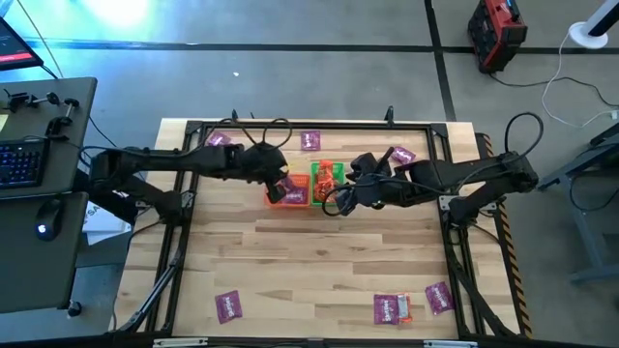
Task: Sort candy by brand, put in halloween buckets
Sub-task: Put the violet candy into the orange bin
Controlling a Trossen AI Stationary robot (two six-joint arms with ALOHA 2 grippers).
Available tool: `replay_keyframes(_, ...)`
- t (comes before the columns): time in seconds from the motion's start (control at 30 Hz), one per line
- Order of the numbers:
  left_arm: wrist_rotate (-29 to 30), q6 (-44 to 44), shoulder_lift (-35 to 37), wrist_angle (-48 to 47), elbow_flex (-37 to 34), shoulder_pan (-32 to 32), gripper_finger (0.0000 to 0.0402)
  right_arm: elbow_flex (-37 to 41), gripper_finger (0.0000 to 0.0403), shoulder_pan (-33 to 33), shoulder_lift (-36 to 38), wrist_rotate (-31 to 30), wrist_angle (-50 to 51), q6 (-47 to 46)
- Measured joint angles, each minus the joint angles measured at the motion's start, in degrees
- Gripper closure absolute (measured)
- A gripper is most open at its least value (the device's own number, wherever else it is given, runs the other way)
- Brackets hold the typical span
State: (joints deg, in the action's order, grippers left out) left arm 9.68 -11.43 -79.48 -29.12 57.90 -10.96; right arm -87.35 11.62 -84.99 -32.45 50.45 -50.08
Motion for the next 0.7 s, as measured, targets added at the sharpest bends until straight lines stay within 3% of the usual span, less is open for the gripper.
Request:
replay_keyframes(0.17,1.37,0.71,-0.60,0.75,0.01,-0.02,0.0363,0.00,0.0187,0.00,0.00,0.00,-0.11,-0.03)
replay_keyframes(0.4,0.33,0.60,-0.28,-0.83,1.23,-0.02,0.0270,0.00,0.0187,0.00,0.00,0.03,-0.15,-0.93)
replay_keyframes(0.57,-10.14,-4.31,2.47,-5.29,5.60,1.40,0.0217,0.00,0.0187,0.00,0.00,0.04,-0.15,-0.93)
replay_keyframes(0.63,-15.46,-7.64,4.68,-7.46,5.60,4.22,0.0209,0.00,0.0187,0.00,0.00,0.08,-0.11,-0.92)
replay_keyframes(0.7,-16.28,-10.76,6.24,-11.23,5.58,9.17,0.0207,0.00,0.0187,0.00,0.00,0.55,0.03,-0.31)
